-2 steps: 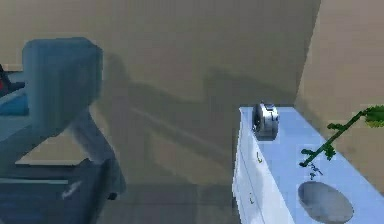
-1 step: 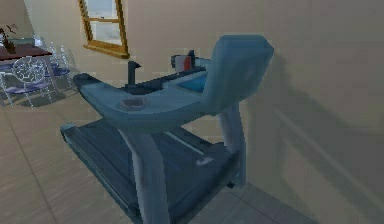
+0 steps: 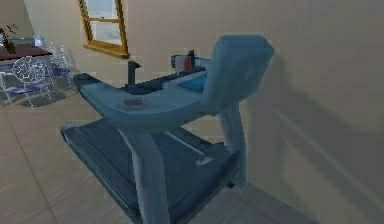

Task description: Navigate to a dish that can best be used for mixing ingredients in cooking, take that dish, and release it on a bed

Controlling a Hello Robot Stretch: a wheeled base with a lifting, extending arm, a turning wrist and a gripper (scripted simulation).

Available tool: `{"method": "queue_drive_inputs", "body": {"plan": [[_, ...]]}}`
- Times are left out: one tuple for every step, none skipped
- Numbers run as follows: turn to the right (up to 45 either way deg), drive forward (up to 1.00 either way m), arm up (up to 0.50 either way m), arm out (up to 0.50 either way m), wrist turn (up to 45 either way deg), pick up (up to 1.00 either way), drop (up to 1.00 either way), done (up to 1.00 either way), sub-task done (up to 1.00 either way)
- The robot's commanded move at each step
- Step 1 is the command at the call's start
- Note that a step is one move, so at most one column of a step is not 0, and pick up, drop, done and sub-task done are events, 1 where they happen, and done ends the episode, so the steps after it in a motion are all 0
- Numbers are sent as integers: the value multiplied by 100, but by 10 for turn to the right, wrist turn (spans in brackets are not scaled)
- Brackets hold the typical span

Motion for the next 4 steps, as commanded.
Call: {"method": "queue_drive_inputs", "body": {"plan": [[0,0,38,0,0,0,0,0,0],[0,0,0,26,0,0,0,0,0],[0,0,0,0,450,0,0,0,0],[0,0,0,0,450,0,0,0,0]]}}
